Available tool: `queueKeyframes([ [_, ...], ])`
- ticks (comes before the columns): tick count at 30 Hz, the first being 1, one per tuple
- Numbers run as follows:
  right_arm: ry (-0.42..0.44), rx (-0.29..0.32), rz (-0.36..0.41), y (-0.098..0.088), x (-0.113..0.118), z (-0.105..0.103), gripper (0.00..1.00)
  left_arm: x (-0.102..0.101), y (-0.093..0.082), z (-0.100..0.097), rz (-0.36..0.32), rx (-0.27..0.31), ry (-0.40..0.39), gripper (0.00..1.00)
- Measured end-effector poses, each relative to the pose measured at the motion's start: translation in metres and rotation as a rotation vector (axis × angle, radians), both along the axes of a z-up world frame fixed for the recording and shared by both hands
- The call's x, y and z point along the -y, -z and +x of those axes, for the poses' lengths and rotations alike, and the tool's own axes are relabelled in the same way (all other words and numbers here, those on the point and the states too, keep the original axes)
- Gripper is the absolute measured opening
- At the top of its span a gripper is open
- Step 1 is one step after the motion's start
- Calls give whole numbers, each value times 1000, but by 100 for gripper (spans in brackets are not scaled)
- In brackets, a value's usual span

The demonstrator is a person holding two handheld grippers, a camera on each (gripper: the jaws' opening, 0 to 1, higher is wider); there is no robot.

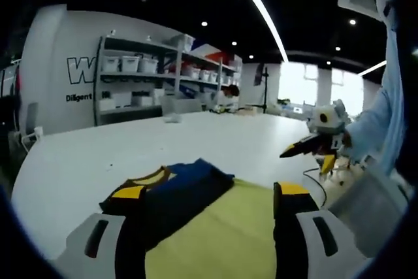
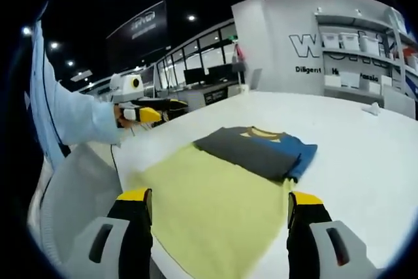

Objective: Fold the garment on the visible template until the final outline fits inside the template.

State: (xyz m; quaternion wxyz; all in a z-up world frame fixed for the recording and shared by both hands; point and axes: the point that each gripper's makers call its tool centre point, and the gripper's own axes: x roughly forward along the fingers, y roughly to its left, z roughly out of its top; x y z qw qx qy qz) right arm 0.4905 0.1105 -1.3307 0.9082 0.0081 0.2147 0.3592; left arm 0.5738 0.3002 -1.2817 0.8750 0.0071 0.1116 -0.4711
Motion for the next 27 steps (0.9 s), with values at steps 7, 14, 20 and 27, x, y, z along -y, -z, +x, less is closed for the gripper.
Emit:
queueKeyframes([
  [7,-9,11,-2,-3,-1,-5,83,-24,-2,-24,14,-5,-42,78],
  [14,-2,24,0,-8,2,-11,83,-44,-2,-47,30,-17,-79,78],
  [20,0,25,-3,-8,4,-14,83,-49,2,-53,23,-36,-102,78],
  [27,2,33,-7,-11,5,-13,83,-43,-1,-52,15,-42,-94,78],
])
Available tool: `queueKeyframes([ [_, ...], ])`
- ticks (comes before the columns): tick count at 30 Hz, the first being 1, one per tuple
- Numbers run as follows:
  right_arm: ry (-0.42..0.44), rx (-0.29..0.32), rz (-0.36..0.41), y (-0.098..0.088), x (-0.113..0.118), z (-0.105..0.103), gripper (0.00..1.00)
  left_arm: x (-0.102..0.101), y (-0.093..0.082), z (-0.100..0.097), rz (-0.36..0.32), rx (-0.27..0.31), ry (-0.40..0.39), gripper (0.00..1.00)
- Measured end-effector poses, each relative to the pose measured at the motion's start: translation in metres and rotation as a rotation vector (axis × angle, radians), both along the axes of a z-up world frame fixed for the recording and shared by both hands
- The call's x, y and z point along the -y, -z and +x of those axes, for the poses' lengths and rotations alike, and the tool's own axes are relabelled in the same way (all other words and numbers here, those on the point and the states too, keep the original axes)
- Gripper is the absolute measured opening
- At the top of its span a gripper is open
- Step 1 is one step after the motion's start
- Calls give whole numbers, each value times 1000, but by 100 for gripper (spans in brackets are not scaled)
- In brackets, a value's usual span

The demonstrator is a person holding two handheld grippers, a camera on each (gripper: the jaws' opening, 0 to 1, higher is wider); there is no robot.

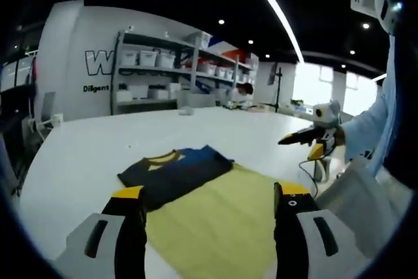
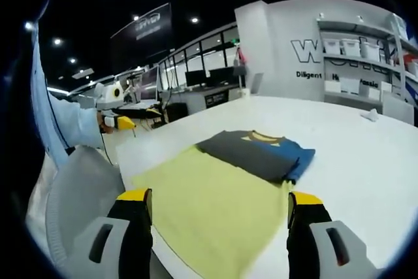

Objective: Fold the garment on the visible template until the final outline fits inside the template.

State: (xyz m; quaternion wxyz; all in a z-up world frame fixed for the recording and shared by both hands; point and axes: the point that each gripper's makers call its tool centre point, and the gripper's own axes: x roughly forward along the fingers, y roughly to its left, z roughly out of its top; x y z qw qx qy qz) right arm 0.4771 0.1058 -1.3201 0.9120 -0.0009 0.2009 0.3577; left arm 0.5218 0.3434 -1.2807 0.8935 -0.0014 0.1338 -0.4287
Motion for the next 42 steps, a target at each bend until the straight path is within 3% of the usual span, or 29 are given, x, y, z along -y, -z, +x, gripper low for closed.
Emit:
queueKeyframes([
  [4,0,-5,-11,2,1,-2,83,2,4,-3,30,-16,19,77],
  [8,-4,-18,-33,6,4,-4,83,1,20,-11,108,-88,50,71],
  [10,-14,-34,-61,10,5,-7,81,-2,25,-11,136,-86,53,72],
  [15,-41,-62,-140,21,6,-12,81,-12,49,-22,264,-207,73,78],
  [19,-55,-81,-183,26,8,-13,79,-16,61,-30,353,-241,110,78],
  [24,-84,-145,-249,37,12,-19,80,-19,69,-40,406,-290,147,76],
  [26,-98,-205,-280,45,16,-25,79,-21,73,-43,440,-298,162,75],
  [29,-102,-221,-305,51,21,-27,79,-26,83,-50,502,-327,181,75],
  [42,-101,-244,-319,58,27,-34,79,-28,90,-59,534,-351,191,75],
])
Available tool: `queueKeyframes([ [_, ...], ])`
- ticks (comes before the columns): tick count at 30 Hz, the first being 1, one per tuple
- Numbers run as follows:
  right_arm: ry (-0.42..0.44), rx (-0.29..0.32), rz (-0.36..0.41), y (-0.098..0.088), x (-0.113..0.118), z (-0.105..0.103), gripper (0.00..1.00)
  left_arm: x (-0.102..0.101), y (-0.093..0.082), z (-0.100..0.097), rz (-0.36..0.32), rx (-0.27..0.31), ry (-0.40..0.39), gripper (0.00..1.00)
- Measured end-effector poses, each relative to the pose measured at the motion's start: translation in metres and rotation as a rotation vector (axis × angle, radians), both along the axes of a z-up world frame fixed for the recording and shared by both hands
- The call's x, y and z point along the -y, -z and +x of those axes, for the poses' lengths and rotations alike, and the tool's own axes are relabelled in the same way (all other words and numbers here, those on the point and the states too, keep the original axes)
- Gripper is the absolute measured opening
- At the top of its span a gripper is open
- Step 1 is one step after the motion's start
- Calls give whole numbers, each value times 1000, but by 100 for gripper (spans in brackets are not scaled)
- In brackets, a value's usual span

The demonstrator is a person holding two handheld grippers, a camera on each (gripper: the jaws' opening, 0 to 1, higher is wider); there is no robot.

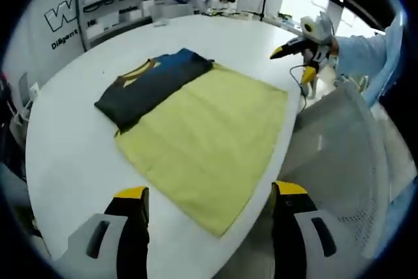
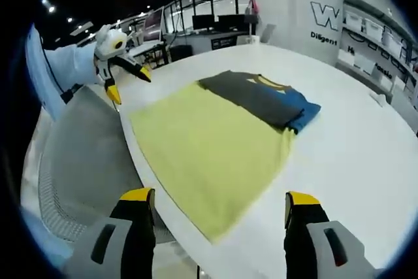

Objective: Fold the garment on the visible template until the final outline fits inside the template.

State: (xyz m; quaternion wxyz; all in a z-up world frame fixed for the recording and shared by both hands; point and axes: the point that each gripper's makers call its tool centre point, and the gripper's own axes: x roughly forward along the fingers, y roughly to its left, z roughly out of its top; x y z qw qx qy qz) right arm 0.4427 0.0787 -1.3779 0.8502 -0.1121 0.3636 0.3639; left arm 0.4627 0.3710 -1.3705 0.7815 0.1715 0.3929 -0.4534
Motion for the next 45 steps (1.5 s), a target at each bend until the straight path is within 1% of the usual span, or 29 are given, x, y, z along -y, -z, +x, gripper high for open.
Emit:
queueKeyframes([
  [3,-5,-1,-13,2,0,1,77,0,2,-3,12,-2,5,73],
  [8,-17,-26,-30,7,-3,-3,70,-3,13,-10,64,-30,18,71],
  [10,-15,-33,-26,9,-5,-3,71,-6,19,-12,83,-33,31,71],
  [13,-22,-50,-38,14,-6,-6,70,-8,24,-16,113,-61,42,69],
  [17,-31,-74,-50,21,-7,-10,69,-14,35,-19,172,-62,73,68],
  [20,-36,-85,-67,27,-6,-13,67,-13,40,-20,173,-74,65,70],
  [22,-34,-109,-75,32,-6,-15,65,-17,45,-20,198,-73,69,69],
  [23,-33,-114,-79,33,-5,-15,65,-18,47,-22,210,-83,74,69],
  [24,-33,-122,-88,36,-4,-16,64,-19,48,-23,216,-94,70,69],
  [28,-35,-135,-97,38,-3,-17,63,-25,51,-24,233,-105,56,68],
  [35,-23,-143,-94,40,-3,-16,63,-33,51,-24,228,-120,6,65],
  [37,-16,-147,-95,41,-3,-17,63,-33,51,-24,214,-136,-35,64],
  [38,-11,-149,-96,42,-2,-18,63,-33,51,-24,209,-147,-58,63],
  [39,-1,-155,-98,42,-1,-18,62,-35,52,-26,205,-176,-100,61],
  [40,14,-163,-100,43,0,-19,61,-34,52,-26,195,-192,-128,59],
  [41,54,-181,-101,44,3,-19,60,-36,54,-27,190,-218,-180,57],
  [42,72,-185,-95,44,3,-18,57,-37,54,-25,183,-223,-210,54],
  [43,102,-195,-94,44,6,-17,56,-39,56,-24,182,-242,-267,51],
  [45,113,-203,-102,45,9,-18,52,-39,57,-26,173,-275,-306,46],
])
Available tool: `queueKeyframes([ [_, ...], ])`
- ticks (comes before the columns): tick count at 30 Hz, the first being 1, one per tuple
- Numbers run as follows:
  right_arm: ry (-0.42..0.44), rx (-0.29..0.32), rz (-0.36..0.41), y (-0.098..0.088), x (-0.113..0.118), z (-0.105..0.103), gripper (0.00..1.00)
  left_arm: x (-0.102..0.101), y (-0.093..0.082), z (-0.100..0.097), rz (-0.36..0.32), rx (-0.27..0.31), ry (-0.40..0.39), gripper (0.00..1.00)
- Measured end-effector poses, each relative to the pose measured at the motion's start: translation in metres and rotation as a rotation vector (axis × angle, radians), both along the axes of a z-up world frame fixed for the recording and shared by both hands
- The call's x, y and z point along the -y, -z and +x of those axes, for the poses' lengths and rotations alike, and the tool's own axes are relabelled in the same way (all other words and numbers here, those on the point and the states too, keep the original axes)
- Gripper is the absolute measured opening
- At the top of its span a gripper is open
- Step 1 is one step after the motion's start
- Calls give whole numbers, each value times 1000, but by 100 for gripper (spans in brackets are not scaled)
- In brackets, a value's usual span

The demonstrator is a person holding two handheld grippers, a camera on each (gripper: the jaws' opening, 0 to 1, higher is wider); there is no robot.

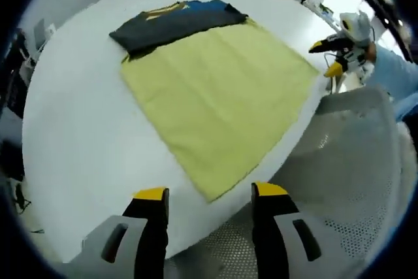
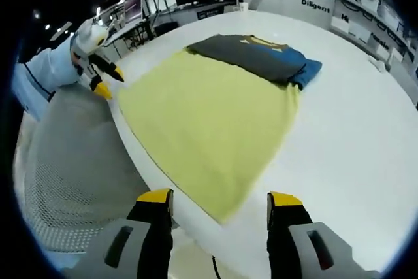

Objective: Fold the garment on the visible template until the final outline fits inside the template.

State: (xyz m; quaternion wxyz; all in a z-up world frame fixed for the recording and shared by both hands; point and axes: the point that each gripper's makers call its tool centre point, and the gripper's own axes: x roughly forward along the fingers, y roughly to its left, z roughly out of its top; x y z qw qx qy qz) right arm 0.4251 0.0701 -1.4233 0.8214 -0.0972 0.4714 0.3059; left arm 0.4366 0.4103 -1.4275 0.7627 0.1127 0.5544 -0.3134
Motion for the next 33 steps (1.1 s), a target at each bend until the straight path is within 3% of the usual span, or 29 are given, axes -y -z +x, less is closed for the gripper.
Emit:
queueKeyframes([
  [5,32,-20,-11,3,4,-1,48,1,3,-2,12,-29,-79,40],
  [9,83,-44,-30,5,9,-1,37,4,4,-5,19,-55,-142,31],
  [13,159,-89,-12,7,9,-2,27,3,6,-5,32,-58,-189,31],
  [22,154,-98,-28,12,6,-2,22,2,12,-11,26,-71,-235,30],
  [33,205,-132,-32,21,4,-4,20,1,14,-7,5,-65,-322,30],
])
